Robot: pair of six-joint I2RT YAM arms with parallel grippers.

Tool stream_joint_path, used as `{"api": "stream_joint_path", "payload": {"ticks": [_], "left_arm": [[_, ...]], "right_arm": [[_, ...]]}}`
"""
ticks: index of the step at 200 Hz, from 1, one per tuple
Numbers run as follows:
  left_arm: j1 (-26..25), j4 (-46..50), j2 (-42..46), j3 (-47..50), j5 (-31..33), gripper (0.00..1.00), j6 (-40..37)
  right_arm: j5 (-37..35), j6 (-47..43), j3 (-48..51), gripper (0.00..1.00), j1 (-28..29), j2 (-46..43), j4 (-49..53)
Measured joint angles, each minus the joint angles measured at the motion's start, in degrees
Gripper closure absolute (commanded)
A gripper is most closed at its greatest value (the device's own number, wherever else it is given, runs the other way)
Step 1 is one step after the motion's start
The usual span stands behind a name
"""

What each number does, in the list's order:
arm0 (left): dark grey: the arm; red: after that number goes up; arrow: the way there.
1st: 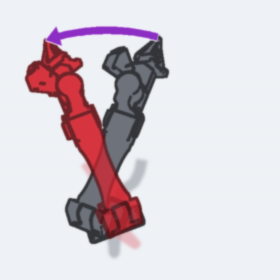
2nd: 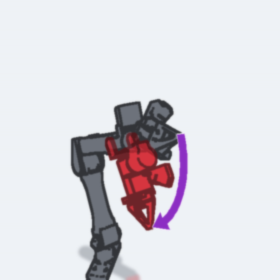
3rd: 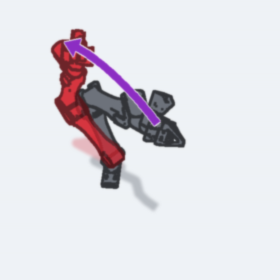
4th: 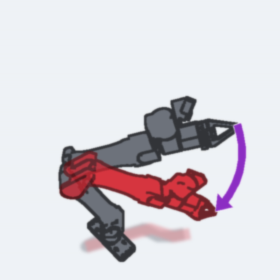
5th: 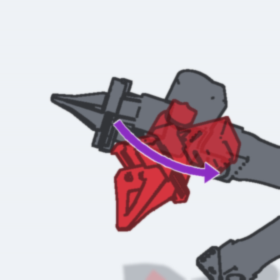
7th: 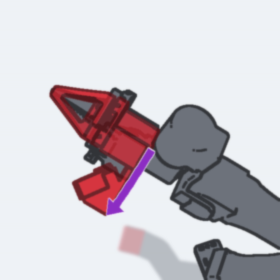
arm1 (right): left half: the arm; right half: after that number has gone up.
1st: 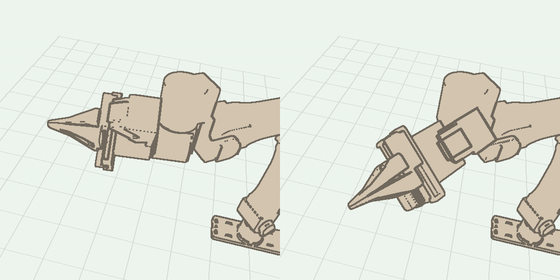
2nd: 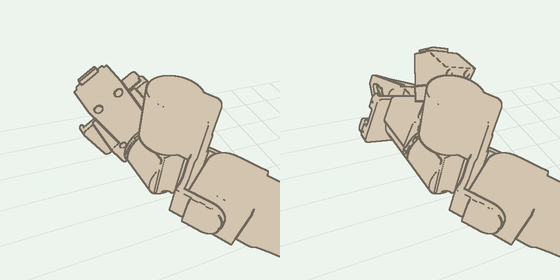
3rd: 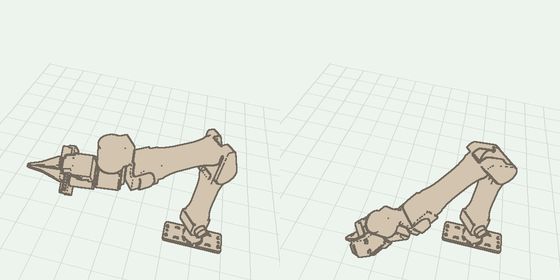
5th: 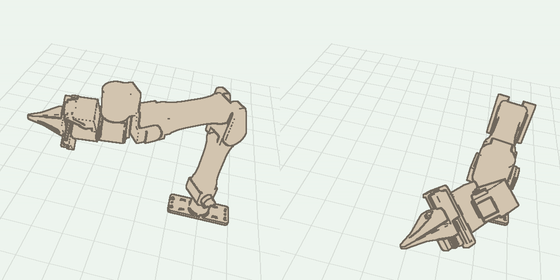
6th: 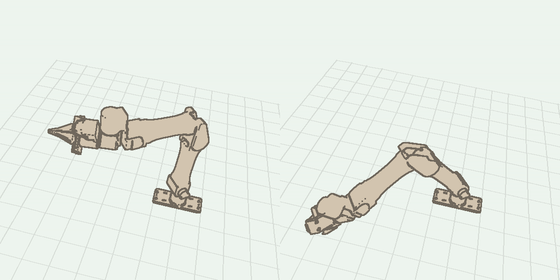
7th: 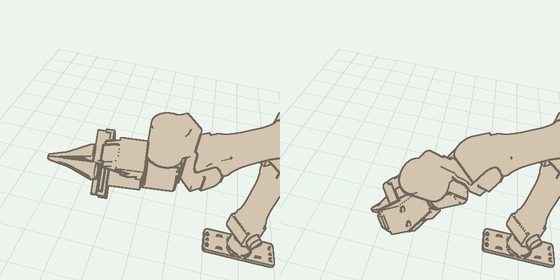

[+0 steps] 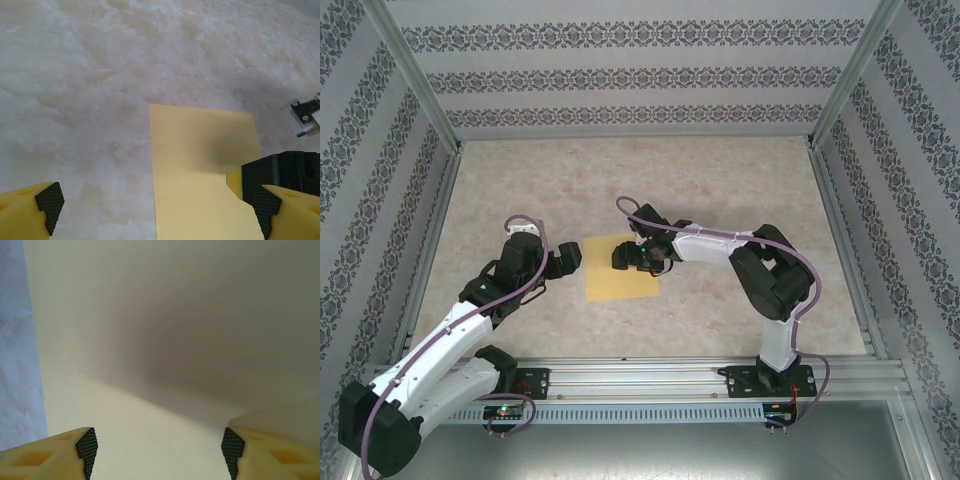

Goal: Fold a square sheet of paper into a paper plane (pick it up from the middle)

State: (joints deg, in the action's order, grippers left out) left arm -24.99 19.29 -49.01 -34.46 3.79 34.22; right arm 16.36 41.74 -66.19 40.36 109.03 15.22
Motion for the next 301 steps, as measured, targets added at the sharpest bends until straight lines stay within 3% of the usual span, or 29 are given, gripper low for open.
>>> {"api": "stream_joint_path", "payload": {"ticks": [82, 106, 138, 180, 230, 301], "left_arm": [[0.00, -2.60, 0.00, 2.01, -3.15, 0.00, 0.83], [0.00, -3.69, 0.00, 2.01, -3.34, 0.00, 0.81], [0.00, -5.03, -0.66, 2.01, -3.34, 0.00, 0.79], [0.00, -5.77, -3.21, 2.01, -3.34, 0.00, 0.79], [0.00, -5.88, -4.63, 2.01, -3.43, 0.00, 0.70], [0.00, -6.08, -5.05, 2.01, -4.50, 0.00, 0.57]], "right_arm": [[0.00, -3.54, 12.26, 0.28, -10.14, -9.86, -1.36], [-4.31, -5.81, 10.62, 0.20, -9.31, -10.80, 4.83], [-14.97, -8.09, 1.36, 0.07, -4.00, -10.84, 15.80], [-22.10, -7.56, -9.40, 0.03, -0.63, -6.78, 22.40], [-23.91, -7.50, -13.94, 0.02, 0.04, 1.86, 28.17], [-22.69, -7.45, -15.67, 0.02, -0.11, 5.20, 30.18]]}}
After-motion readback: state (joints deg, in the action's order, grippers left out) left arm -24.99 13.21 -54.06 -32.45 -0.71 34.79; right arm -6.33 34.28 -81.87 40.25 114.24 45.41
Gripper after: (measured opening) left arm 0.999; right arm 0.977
